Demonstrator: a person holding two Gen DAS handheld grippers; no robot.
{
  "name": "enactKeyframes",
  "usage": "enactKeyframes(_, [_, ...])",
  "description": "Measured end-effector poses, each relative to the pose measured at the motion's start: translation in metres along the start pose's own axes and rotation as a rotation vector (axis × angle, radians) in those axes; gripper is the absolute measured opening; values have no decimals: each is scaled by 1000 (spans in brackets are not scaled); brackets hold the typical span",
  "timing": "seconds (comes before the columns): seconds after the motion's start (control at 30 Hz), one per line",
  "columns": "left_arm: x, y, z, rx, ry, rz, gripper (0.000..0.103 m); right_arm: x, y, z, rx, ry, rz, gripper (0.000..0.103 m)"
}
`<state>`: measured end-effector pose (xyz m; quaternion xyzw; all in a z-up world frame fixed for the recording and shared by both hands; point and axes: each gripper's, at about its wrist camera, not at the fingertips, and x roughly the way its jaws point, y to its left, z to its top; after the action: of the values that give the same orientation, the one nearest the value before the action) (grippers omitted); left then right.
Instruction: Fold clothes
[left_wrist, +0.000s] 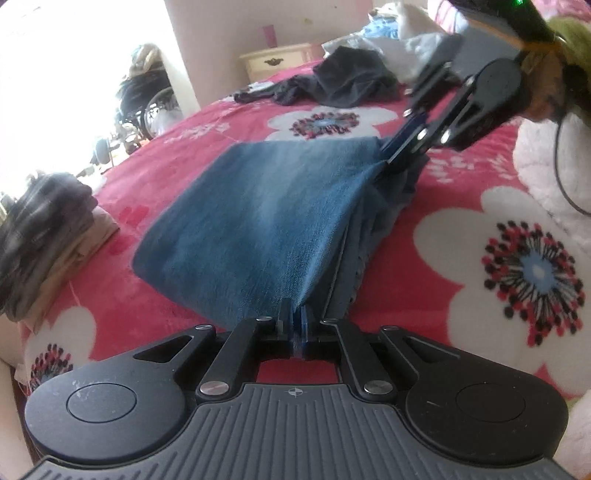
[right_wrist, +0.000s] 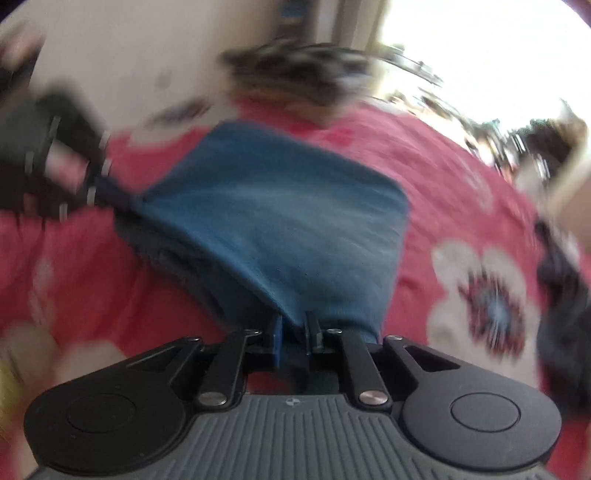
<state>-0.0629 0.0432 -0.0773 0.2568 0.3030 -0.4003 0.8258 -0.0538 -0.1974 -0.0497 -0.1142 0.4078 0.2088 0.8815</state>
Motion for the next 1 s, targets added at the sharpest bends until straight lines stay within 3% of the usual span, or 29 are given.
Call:
enactKeyframes(0.1, [-12, 16, -1, -100, 21, -16, 22, -26, -32, -15, 304, -38, 47, 24])
enactKeyframes(0.23, [-28, 34, 12, -195, 2, -3, 31, -39, -56, -38, 548, -40, 37, 27])
enactKeyframes(0.33, [-28, 34, 35, -206, -41, 5, 33, -45, -71, -53, 711, -43, 35, 27])
enactKeyframes(0.57, [-4, 6, 82, -81, -63, -65, 43, -27, -62, -56, 747, -70, 2, 23])
enactKeyframes(0.83, [65, -35, 112, 36, -11, -102, 47, -18, -62, -64, 787, -90, -17, 18])
enactKeyframes(1.0, [89, -54, 114, 124, 45, -92, 47, -11, -68, -68, 818, -93, -7, 17])
